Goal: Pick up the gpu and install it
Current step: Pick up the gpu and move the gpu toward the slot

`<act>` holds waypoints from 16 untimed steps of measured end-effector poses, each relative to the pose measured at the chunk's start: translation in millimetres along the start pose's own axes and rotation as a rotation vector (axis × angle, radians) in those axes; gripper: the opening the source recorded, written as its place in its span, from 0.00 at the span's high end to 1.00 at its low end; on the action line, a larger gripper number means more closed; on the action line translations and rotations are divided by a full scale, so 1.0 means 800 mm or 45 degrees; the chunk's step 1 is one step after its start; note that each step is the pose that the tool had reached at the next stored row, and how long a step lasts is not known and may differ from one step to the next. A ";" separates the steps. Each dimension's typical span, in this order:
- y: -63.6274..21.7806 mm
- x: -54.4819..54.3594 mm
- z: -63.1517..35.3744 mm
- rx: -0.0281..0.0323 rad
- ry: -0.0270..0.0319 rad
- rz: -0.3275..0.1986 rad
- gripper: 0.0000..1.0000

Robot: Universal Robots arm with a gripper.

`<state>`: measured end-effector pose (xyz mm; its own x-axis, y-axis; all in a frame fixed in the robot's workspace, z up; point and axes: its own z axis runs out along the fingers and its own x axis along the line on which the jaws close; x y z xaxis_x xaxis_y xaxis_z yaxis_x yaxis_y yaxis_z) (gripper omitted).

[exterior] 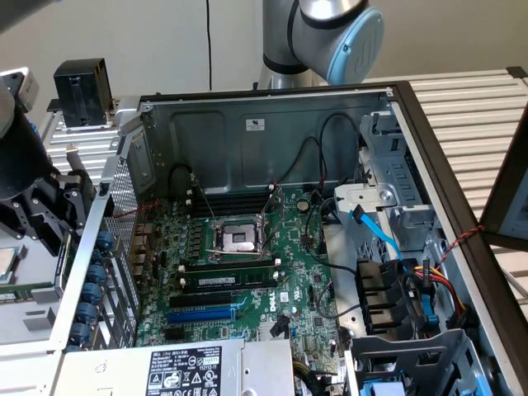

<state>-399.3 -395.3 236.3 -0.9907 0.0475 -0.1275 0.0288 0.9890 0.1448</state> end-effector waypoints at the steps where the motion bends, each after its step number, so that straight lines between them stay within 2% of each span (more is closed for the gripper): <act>1: 0.001 0.000 0.002 0.0013 0.0005 0.000 0.49; 12: 0.007 0.000 0.013 0.0074 0.0080 0.000 0.49; 16: 0.008 0.000 0.014 0.0149 0.0078 -0.001 0.49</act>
<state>-397.4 -387.1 226.5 -0.9915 0.0461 -0.1216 0.0297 0.9906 0.1332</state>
